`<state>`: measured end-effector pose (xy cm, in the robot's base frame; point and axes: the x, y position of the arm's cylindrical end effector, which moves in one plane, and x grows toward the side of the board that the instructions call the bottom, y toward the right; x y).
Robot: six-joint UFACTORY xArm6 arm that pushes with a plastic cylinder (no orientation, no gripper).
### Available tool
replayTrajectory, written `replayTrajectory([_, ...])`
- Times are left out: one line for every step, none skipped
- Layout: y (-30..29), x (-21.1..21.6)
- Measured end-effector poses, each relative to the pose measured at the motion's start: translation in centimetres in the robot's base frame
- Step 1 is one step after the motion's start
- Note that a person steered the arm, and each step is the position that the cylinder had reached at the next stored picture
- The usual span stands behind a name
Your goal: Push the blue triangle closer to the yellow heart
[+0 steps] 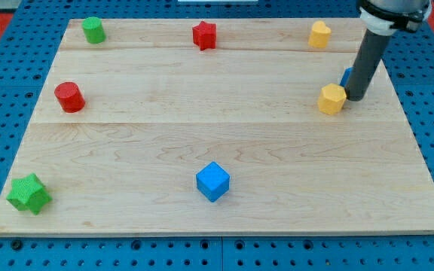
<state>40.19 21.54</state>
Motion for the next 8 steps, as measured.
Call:
replayTrajectory([1.7, 1.2])
replayTrajectory([3.6, -0.1])
replayTrajectory([4.2, -2.1])
replayTrajectory([2.8, -3.9])
replayTrajectory([0.2, -4.9])
replayTrajectory([-2.5, -5.2])
replayTrajectory([-4.2, -5.2])
replayTrajectory([-5.7, -5.5])
